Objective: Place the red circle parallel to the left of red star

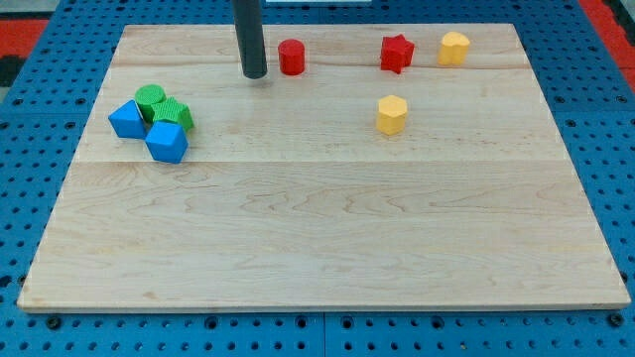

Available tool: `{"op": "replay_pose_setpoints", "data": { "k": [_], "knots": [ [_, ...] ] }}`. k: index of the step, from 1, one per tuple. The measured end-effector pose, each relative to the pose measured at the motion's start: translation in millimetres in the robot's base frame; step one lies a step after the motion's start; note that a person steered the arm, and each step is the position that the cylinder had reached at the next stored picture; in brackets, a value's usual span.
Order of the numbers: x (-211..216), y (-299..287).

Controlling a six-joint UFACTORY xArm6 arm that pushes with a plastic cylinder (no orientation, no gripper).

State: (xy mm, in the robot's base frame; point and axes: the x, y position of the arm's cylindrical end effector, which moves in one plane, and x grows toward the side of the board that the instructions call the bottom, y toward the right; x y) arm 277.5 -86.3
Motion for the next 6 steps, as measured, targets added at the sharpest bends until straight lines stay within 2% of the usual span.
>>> {"op": "replay_pose_setpoints", "data": {
  "k": [2,3,4,5,6],
  "knots": [
    [-23,18],
    [-23,51],
    [9,45],
    [53,84],
    [45,77]
  ]
}}
